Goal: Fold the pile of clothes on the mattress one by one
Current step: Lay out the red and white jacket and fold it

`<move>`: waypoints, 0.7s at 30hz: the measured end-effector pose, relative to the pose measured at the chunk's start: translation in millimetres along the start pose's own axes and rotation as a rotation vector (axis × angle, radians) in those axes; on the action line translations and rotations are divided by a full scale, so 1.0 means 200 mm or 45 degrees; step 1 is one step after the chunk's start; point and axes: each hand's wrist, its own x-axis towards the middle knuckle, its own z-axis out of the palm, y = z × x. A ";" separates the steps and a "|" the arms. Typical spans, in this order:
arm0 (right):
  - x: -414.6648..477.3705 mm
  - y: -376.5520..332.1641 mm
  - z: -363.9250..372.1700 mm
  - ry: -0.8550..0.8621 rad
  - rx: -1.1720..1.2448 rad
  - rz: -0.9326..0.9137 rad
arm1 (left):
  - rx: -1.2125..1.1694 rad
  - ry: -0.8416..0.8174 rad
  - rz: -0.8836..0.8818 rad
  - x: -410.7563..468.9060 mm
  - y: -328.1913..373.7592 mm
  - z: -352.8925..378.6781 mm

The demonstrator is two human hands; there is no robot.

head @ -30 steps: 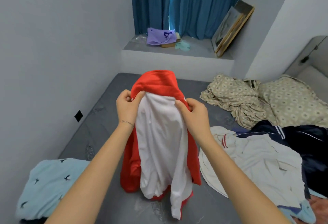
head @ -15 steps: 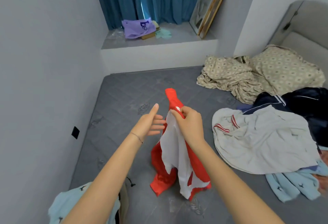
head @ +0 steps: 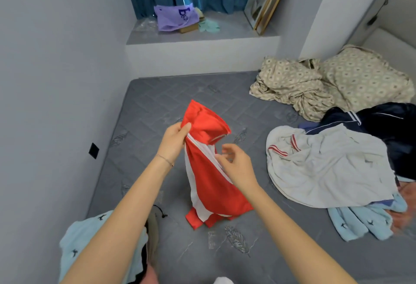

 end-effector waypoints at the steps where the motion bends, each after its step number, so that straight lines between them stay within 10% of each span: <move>1: 0.02 0.02 -0.04 -0.003 -0.003 0.037 | -0.014 -0.013 0.060 -0.01 0.05 0.00; 13: 0.12 -0.17 -0.38 -0.741 0.199 -0.157 | -0.204 -0.263 0.453 -0.29 0.53 0.02; 21: 0.00 -0.23 -0.44 -0.652 0.288 -0.249 | -0.415 0.123 0.496 -0.40 0.58 -0.05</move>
